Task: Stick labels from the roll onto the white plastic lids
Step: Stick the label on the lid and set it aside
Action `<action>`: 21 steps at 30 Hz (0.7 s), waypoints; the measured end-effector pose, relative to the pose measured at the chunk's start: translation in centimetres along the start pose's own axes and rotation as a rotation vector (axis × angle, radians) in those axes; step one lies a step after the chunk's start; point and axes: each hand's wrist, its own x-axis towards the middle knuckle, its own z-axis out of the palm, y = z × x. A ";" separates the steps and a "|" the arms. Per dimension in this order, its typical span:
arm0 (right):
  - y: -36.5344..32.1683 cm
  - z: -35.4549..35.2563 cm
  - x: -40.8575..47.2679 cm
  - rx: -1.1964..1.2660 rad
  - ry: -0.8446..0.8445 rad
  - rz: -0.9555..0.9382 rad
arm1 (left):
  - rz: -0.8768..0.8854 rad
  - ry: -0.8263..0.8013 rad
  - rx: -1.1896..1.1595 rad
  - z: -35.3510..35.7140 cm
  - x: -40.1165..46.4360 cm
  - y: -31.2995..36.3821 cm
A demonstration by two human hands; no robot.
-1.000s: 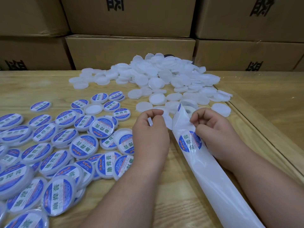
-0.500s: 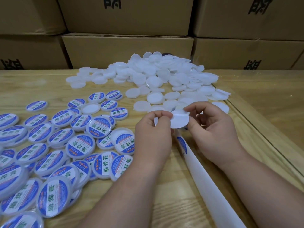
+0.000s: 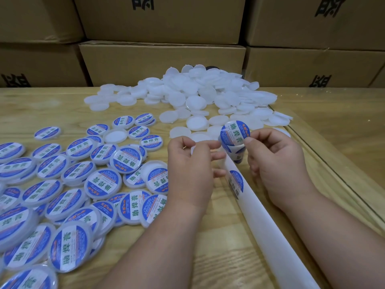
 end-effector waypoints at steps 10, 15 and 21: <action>0.2 -0.1 0.3 0.120 -0.031 0.165 | 0.017 0.094 -0.017 -0.4 0.2 0.1; -0.1 -0.1 0.6 0.350 -0.163 0.328 | -0.016 0.106 -0.093 -0.4 0.1 0.6; -0.4 -0.2 0.5 0.372 -0.267 0.368 | 0.000 0.029 -0.106 -0.1 0.2 0.4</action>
